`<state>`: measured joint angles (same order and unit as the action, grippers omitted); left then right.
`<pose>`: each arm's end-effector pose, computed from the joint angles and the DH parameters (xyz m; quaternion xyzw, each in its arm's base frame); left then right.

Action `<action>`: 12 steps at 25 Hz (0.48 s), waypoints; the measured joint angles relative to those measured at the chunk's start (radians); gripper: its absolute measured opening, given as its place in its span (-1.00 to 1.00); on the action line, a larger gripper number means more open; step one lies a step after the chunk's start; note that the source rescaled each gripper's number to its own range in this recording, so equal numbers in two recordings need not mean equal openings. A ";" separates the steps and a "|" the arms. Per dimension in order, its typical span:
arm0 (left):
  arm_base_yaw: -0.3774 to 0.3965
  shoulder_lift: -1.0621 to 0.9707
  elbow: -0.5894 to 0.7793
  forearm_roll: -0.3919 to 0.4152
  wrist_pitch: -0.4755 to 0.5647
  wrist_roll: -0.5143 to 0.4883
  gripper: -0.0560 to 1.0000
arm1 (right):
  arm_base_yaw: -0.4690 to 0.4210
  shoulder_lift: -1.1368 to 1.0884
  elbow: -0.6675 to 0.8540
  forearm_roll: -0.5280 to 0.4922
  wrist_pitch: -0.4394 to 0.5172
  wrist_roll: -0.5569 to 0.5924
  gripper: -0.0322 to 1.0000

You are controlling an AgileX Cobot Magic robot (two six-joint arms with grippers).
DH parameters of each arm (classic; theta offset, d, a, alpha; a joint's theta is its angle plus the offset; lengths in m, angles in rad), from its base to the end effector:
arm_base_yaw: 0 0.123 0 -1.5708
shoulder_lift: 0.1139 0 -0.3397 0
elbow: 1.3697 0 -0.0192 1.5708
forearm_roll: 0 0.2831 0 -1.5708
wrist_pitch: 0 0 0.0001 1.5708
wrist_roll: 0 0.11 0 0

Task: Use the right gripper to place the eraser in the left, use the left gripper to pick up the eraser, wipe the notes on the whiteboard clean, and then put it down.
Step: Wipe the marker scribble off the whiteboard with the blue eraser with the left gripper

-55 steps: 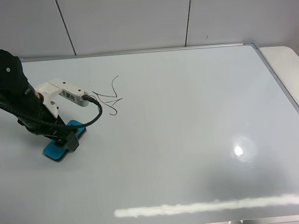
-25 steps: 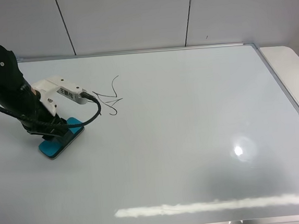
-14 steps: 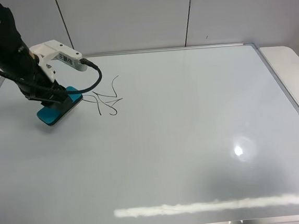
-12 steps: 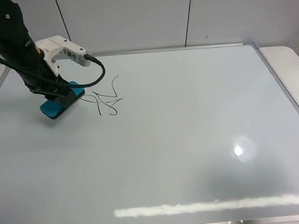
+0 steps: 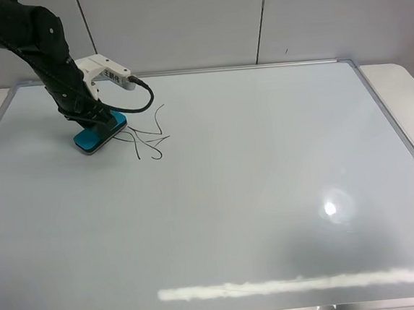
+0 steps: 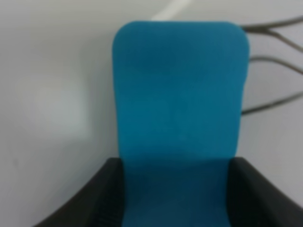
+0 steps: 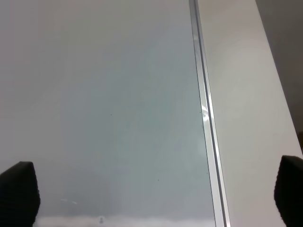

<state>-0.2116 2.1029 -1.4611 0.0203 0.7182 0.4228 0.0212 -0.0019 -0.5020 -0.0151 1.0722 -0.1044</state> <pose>0.4769 -0.1009 0.1563 0.3147 0.9375 0.0233 0.1468 -0.0157 -0.0018 0.2837 -0.0533 0.8535 -0.0291 0.5175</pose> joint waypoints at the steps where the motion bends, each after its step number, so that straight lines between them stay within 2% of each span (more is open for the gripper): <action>1: 0.010 0.013 -0.011 -0.027 0.000 0.026 -0.88 | 0.000 0.000 0.000 0.000 0.000 0.000 1.00; 5: 0.031 0.033 -0.022 -0.091 -0.001 0.076 -0.88 | 0.000 0.000 0.000 0.000 0.000 0.000 1.00; 12: 0.021 0.047 -0.028 -0.161 -0.001 0.101 -0.88 | 0.000 0.000 0.000 0.000 0.000 0.000 1.00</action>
<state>-0.1906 2.1501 -1.4887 -0.1409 0.7173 0.5238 0.0212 -0.0019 -0.5020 -0.0151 1.0722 -0.1044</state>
